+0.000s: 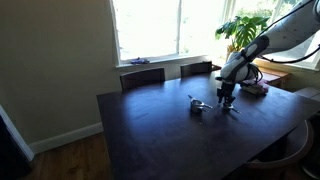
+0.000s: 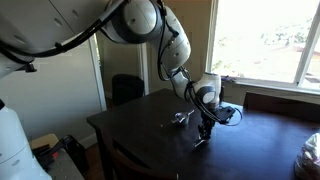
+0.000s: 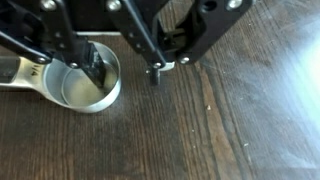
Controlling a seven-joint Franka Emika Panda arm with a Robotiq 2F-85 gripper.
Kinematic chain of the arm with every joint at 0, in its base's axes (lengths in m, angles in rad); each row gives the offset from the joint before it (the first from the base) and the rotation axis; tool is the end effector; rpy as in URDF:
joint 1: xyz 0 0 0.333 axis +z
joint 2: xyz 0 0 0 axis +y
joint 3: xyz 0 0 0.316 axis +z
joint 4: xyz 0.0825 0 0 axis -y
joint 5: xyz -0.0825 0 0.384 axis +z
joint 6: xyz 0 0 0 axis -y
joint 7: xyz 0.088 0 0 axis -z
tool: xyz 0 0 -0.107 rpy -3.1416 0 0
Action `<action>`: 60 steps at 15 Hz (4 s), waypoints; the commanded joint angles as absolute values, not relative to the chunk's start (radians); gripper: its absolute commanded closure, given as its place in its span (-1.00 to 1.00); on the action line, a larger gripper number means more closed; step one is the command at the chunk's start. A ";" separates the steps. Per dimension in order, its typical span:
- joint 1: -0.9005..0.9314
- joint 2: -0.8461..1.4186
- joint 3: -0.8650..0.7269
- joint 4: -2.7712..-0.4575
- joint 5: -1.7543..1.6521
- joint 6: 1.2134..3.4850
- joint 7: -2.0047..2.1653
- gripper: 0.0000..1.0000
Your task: Stack the cups
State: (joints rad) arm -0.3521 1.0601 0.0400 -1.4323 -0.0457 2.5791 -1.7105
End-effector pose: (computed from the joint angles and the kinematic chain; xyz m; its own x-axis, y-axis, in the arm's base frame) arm 0.6753 -0.2223 0.0609 0.1563 0.9877 -0.0050 0.9840 -0.1553 0.0879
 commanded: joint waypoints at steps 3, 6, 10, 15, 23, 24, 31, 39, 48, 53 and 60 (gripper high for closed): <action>-0.363 1.060 0.057 -1.408 -0.052 2.523 -1.728 0.85; -0.363 1.061 0.057 -1.401 -0.049 2.502 -1.729 0.96; -0.360 1.065 0.054 -1.376 -0.047 2.441 -1.732 0.93; -0.355 1.048 0.058 -1.372 -0.050 2.363 -1.761 0.94; -0.331 1.003 0.081 -1.343 -0.040 2.271 -1.802 0.94; -0.325 0.996 0.085 -1.342 -0.040 2.269 -1.804 0.94; -0.248 0.962 0.109 -1.319 -0.054 2.290 -1.810 0.94; -0.184 1.029 0.125 -1.236 -0.055 2.288 -1.857 0.95; -0.178 1.139 0.136 -1.104 -0.049 2.264 -1.927 0.95; -0.169 1.159 0.145 -1.071 -0.047 2.255 -1.964 0.95; -0.163 1.139 0.117 -1.104 -0.059 2.241 -1.968 0.29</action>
